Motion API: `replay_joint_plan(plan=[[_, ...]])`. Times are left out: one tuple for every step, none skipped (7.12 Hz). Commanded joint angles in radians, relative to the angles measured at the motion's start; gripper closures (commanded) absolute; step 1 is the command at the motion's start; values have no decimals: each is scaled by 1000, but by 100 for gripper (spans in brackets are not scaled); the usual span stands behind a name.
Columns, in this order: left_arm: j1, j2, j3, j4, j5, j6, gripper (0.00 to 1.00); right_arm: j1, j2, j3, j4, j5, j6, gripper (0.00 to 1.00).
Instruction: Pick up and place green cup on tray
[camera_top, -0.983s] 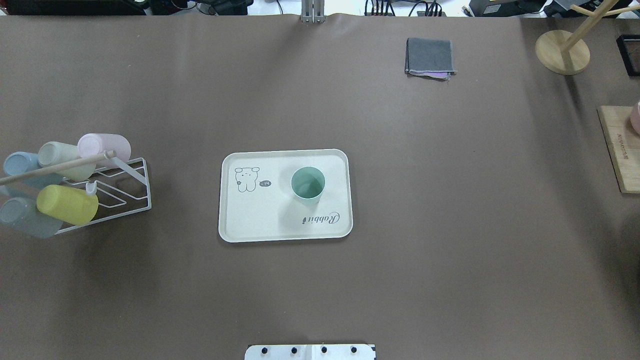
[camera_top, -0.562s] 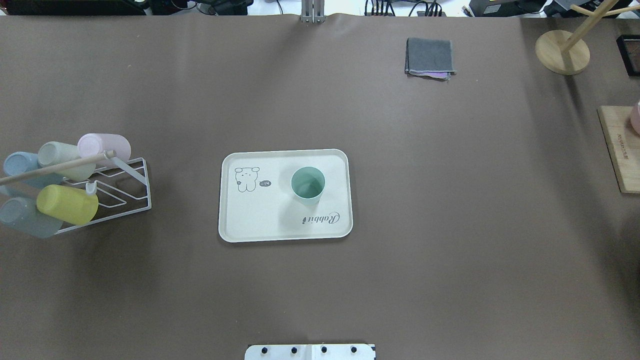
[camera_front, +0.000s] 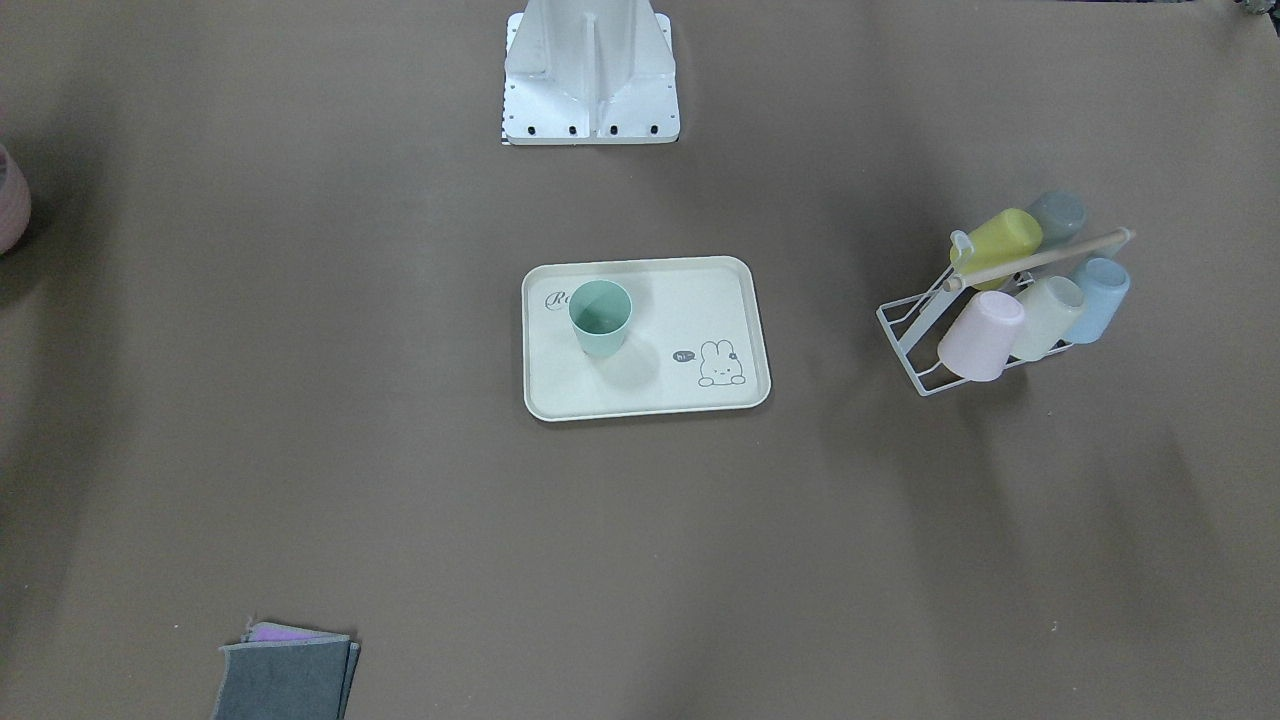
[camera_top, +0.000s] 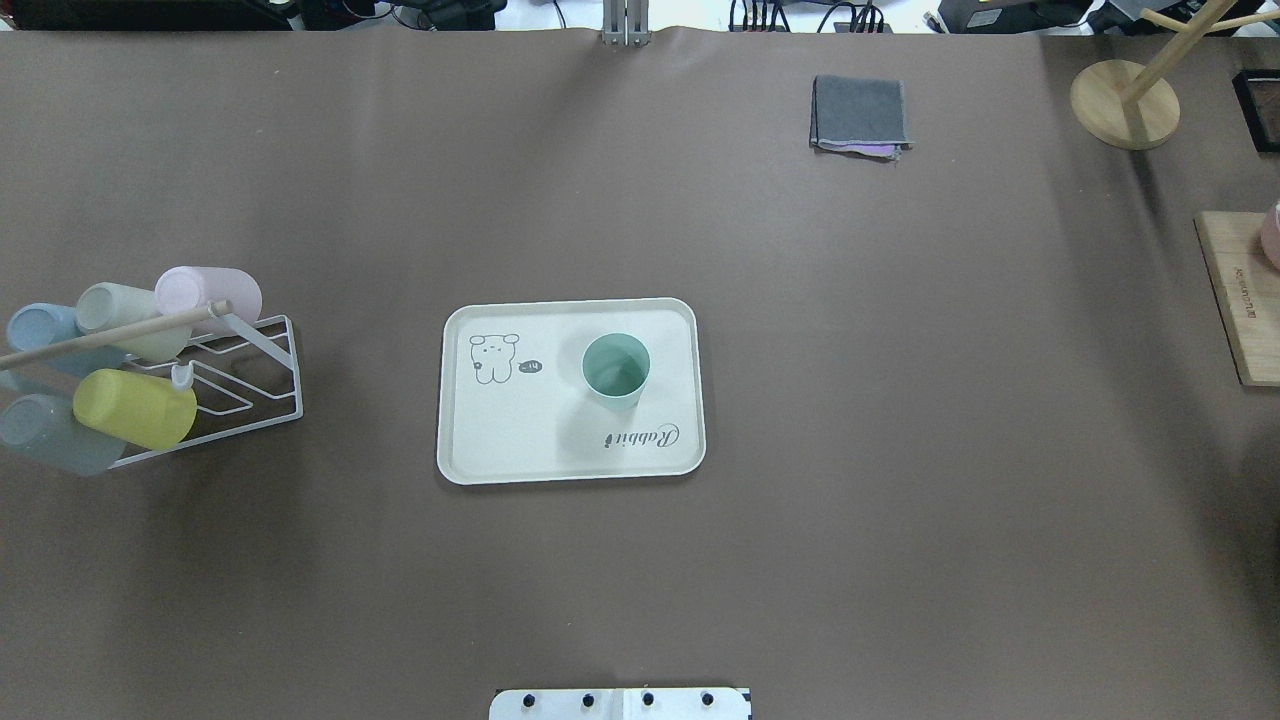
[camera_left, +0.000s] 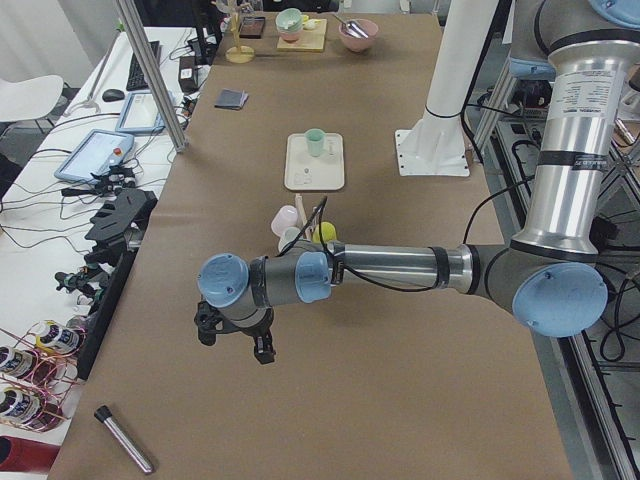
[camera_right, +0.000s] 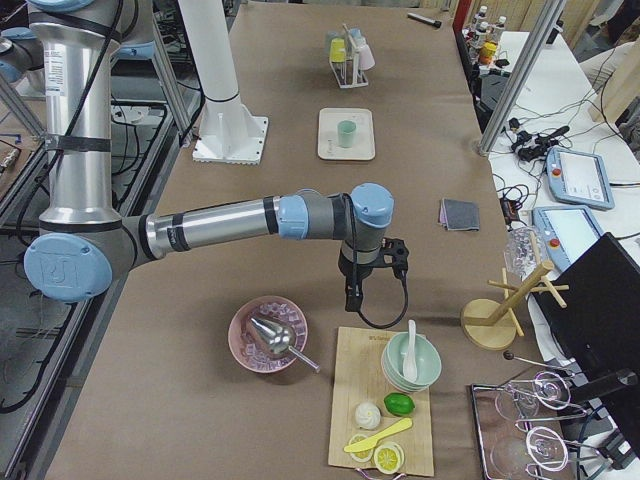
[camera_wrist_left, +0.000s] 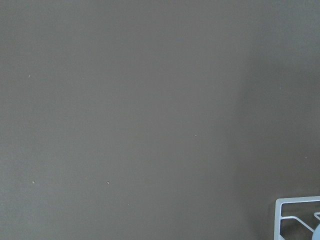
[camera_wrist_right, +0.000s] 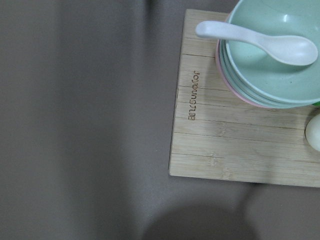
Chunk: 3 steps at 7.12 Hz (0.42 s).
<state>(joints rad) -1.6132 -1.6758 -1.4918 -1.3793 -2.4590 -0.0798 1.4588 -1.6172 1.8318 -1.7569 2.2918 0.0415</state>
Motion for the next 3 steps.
replay_joint_plan(plan=[[0, -4, -2, -1, 0, 0, 2, 0, -1, -2, 13, -3, 0, 0], [0, -4, -1, -1, 0, 0, 2, 0, -1, 0, 13, -3, 0, 0], [1, -4, 2, -3, -2, 0, 2, 0, -1, 0, 13, -3, 0, 0]])
